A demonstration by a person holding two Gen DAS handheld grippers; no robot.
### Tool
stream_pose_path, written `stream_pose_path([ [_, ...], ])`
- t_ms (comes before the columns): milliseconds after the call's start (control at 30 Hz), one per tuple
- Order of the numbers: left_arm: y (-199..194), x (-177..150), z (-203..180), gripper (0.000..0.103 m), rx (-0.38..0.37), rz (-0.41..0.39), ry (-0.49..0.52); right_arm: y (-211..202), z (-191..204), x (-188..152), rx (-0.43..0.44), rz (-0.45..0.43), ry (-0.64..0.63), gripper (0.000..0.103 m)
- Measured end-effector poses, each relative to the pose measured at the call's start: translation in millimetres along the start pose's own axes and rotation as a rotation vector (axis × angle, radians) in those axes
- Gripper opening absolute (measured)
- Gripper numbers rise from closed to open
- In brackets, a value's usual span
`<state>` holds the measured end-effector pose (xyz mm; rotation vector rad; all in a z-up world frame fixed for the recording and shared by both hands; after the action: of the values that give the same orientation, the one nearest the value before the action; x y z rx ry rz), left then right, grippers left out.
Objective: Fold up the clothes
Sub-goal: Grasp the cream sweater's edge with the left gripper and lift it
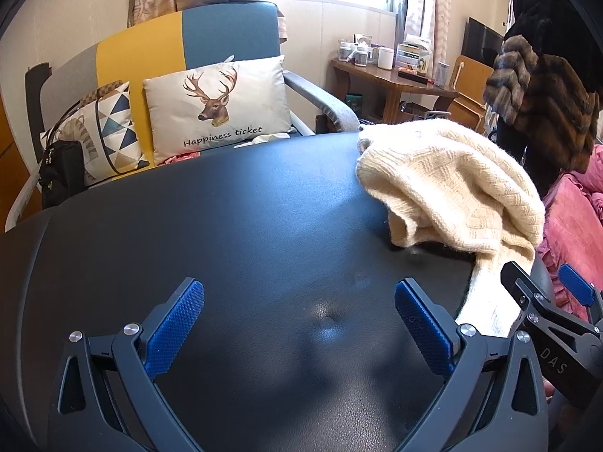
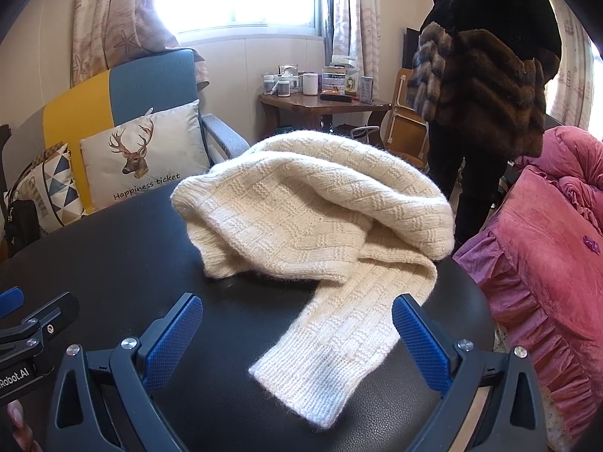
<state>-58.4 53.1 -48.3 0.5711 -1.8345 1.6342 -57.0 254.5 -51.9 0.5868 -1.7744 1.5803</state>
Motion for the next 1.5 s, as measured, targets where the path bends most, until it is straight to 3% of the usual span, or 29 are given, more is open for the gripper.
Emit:
stream_pose_path([
  [367,47,46,-20,0.103,0.014,-0.037,0.064,33,-24,17,-0.001,0.036,0.013,0.103],
  [533,78,66,-36,0.103,-0.073,-0.010,0.057,36,-44,25,0.042,0.015,0.043,0.103],
  [667,94,72,-57,0.103,-0.131,0.013,0.070,38,-54,32,0.026,0.001,0.031,0.103],
  [867,114,70,-78,0.103,-0.297,0.069,-0.012,39,-69,31,0.020,-0.015,0.075,0.103],
  [1000,137,73,-85,0.103,-0.295,0.119,-0.073,44,-76,28,-0.002,-0.021,0.090,0.103],
  [1133,149,71,-92,0.103,-0.311,0.141,-0.061,51,-82,24,-0.003,-0.009,0.103,0.103],
  [1167,152,70,-93,0.100,-0.316,0.145,-0.056,52,-83,23,-0.005,-0.009,0.102,0.103],
  [1300,162,67,-100,0.074,-0.339,0.159,-0.034,59,-86,19,-0.015,-0.001,0.103,0.103],
  [1333,164,67,-102,0.073,-0.344,0.162,-0.029,61,-87,20,-0.015,-0.002,0.104,0.103],
  [1367,167,66,-104,0.064,-0.350,0.166,-0.024,63,-89,20,-0.015,-0.002,0.105,0.103],
  [1400,169,65,-105,0.044,-0.355,0.170,-0.018,65,-90,20,-0.015,-0.003,0.106,0.103],
  [1433,171,65,-107,0.034,-0.361,0.173,-0.013,67,-91,23,-0.019,-0.010,0.104,0.103],
  [1500,176,63,-110,0.025,-0.372,0.180,-0.002,68,-95,32,-0.017,-0.041,0.096,0.103],
])
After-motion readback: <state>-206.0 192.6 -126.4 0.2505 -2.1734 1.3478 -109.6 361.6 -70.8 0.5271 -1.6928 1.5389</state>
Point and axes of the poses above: each gripper's, at about its wrist camera, not at the fingertips, and y roughly the way its jaws point, z to its left, x to its top, the point moved 3 cm from there along y, roughly the way its jaws point, and after that the axes turned 4 degrees about -x, right-handed, at the moved point
